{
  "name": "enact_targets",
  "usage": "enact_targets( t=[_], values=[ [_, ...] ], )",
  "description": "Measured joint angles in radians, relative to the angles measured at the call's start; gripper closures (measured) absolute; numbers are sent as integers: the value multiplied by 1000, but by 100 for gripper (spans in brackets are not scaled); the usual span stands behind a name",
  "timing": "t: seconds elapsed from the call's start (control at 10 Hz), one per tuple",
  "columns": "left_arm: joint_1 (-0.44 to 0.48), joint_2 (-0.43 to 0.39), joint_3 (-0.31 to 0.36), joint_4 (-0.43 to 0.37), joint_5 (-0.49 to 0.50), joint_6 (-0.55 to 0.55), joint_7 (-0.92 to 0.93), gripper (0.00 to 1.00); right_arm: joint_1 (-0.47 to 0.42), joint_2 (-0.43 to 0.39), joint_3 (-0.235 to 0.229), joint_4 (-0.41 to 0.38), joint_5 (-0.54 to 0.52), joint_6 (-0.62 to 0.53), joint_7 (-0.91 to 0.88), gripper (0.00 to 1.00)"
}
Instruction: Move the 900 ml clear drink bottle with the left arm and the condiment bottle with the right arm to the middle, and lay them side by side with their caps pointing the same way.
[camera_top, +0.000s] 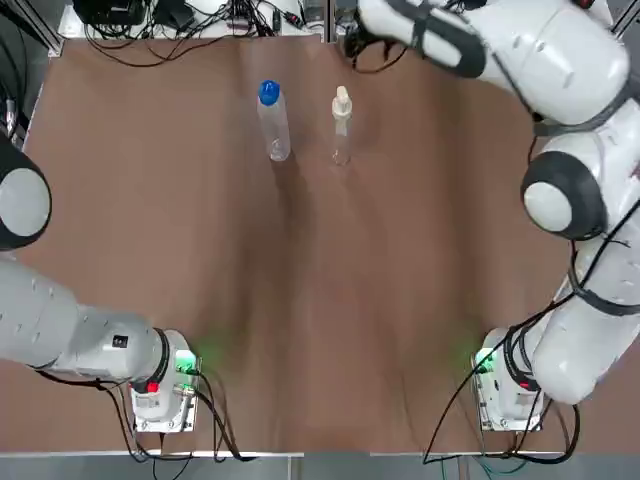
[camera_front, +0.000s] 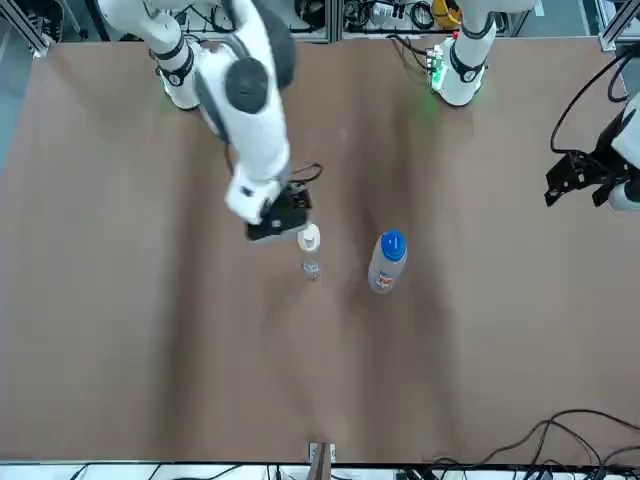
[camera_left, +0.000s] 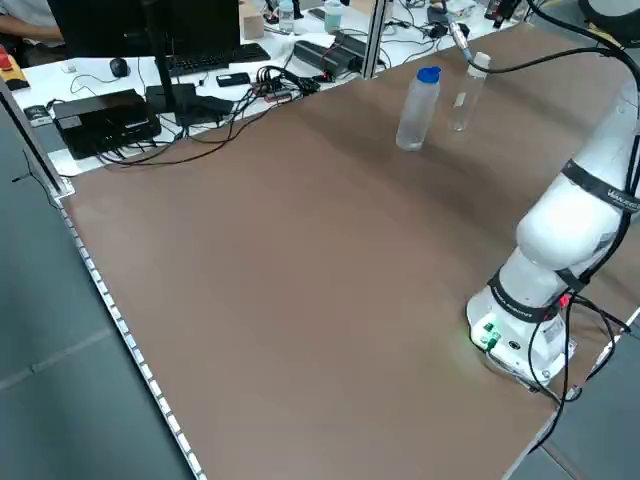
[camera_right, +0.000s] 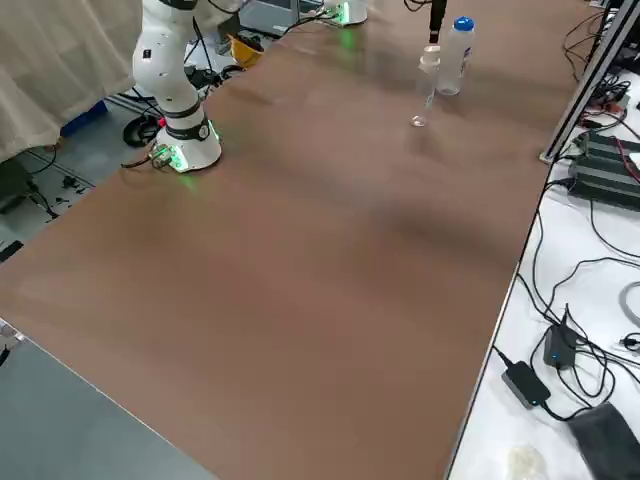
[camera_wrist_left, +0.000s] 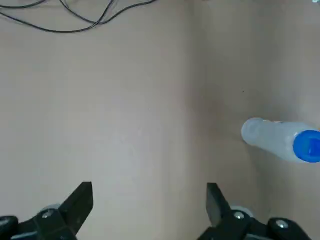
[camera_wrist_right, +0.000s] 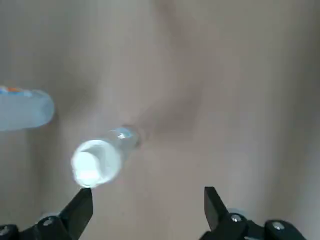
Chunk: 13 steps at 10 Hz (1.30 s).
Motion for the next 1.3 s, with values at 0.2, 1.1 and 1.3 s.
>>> enact_targets(
  t=[0.2, 1.1, 1.3],
  values=[
    [-3, 5, 0, 0, 0, 0, -1, 0, -110, -77, -1, -16, 1, -51, -36, 1],
    [5, 0, 6, 41, -17, -1, -103, 0, -575, -331, -4, -136, 67, -316, -322, 1],
    [5, 0, 6, 41, -17, -5, -90, 0, -603, -394, -29, -223, 69, -316, -351, 1]
  ],
)
